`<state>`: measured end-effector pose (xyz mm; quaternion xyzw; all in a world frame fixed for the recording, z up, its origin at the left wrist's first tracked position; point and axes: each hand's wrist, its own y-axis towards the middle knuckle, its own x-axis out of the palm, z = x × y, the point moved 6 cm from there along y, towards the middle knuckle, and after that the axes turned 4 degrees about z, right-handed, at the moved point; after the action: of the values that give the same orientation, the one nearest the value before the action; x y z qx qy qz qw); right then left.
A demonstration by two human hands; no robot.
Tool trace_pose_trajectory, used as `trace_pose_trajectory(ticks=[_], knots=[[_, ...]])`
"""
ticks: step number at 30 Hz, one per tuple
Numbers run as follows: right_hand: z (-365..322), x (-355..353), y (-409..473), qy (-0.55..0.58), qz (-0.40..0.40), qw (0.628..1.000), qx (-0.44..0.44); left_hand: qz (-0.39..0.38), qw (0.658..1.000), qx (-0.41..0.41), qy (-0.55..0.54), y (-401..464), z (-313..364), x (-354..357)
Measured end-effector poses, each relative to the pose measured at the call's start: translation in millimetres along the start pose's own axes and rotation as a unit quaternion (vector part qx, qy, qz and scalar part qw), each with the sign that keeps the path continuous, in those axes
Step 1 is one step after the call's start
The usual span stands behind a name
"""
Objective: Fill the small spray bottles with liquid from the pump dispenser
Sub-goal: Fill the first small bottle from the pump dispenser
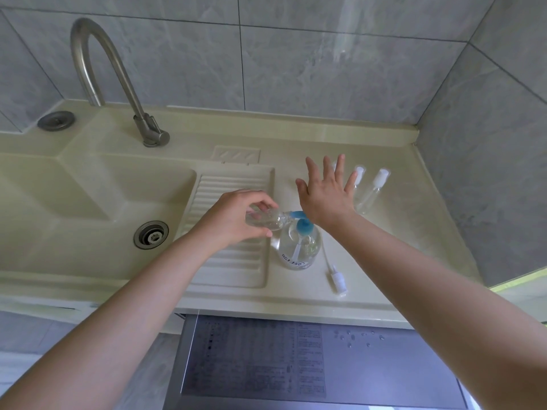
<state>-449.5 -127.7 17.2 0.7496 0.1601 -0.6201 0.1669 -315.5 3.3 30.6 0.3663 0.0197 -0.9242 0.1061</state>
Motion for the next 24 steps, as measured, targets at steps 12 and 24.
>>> trace_pose_trajectory(ticks=[12, 24], knots=[[1, -1, -1, -0.013, 0.012, 1.000, -0.011, 0.007, 1.000, 0.002, -0.005, -1, 0, 2], [-1, -5, -1, -0.032, 0.013, 0.999, -0.028, 0.005, 1.000, 0.003, -0.006, 0, -1, 2]])
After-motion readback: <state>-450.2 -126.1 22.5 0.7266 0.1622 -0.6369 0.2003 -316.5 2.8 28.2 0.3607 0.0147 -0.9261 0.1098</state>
